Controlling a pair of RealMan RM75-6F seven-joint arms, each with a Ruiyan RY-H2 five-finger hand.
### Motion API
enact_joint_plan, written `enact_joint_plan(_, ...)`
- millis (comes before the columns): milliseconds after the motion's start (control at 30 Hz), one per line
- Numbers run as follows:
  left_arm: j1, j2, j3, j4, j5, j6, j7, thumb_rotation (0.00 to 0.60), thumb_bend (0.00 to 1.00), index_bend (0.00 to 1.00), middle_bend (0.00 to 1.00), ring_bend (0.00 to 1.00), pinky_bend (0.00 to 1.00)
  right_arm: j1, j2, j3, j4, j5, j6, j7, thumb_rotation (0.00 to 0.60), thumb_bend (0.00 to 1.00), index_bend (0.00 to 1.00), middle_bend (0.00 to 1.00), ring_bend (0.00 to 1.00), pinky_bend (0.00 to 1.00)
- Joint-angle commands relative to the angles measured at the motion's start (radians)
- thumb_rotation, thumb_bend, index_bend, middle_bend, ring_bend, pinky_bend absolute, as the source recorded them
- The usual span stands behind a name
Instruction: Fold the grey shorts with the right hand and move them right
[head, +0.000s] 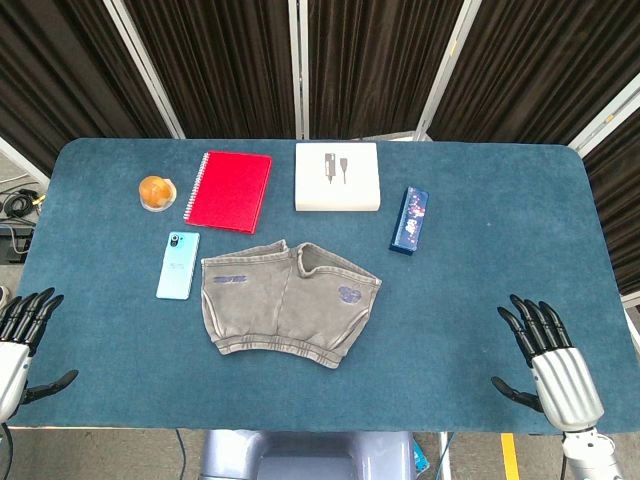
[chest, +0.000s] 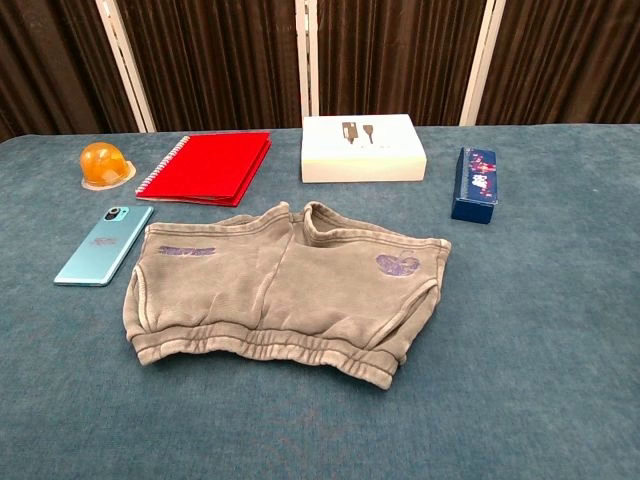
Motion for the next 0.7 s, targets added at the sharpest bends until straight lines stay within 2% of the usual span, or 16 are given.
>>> enact_joint_plan(33, 0.001, -0.003, -0.002, 0.001, -0.002, 0.003, 0.006, 0.600, 0.02, 0.00, 0.00, 0.00, 0.00, 0.001, 0.000, 0.000, 0.001, 0.001, -0.002, -0.001, 0.600, 0.00, 0.10, 0.00, 0.00, 0.00)
enact_joint_plan(267, 0.003, -0.006, -0.003, 0.000, -0.012, -0.002, 0.010, 0.600, 0.02, 0.00, 0.00, 0.00, 0.00, 0.006, 0.001, -0.006, 0.011, 0.002, -0.021, -0.004, 0.600, 0.00, 0.10, 0.00, 0.00, 0.00)
enact_joint_plan(400, -0.001, -0.008, -0.007, 0.009, -0.025, -0.013, 0.019, 0.600, 0.02, 0.00, 0.00, 0.00, 0.00, 0.042, 0.007, -0.011, 0.052, -0.022, -0.073, -0.002, 0.600, 0.00, 0.10, 0.00, 0.00, 0.00)
enact_joint_plan(467, -0.010, -0.016, -0.016, 0.011, -0.047, -0.032, 0.023, 0.600, 0.02, 0.00, 0.00, 0.00, 0.00, 0.105, 0.011, -0.003, 0.092, -0.047, -0.146, 0.026, 0.600, 0.00, 0.12, 0.00, 0.00, 0.00)
enact_joint_plan(533, -0.027, -0.030, -0.027, 0.017, -0.062, -0.059, 0.042, 0.600, 0.02, 0.00, 0.00, 0.00, 0.00, 0.236, -0.021, 0.016, 0.185, -0.115, -0.265, 0.098, 0.600, 0.00, 0.15, 0.03, 0.00, 0.00)
enact_joint_plan(633, -0.041, -0.050, -0.033, 0.038, -0.072, -0.081, 0.052, 0.600, 0.02, 0.00, 0.00, 0.00, 0.00, 0.327, -0.082, 0.016, 0.301, -0.181, -0.308, 0.160, 0.600, 0.00, 0.19, 0.12, 0.01, 0.01)
enact_joint_plan(700, -0.051, -0.061, -0.036, 0.055, -0.088, -0.104, 0.057, 0.600, 0.02, 0.00, 0.00, 0.00, 0.00, 0.386, -0.128, 0.011, 0.367, -0.215, -0.345, 0.187, 0.600, 0.00, 0.21, 0.17, 0.04, 0.06)
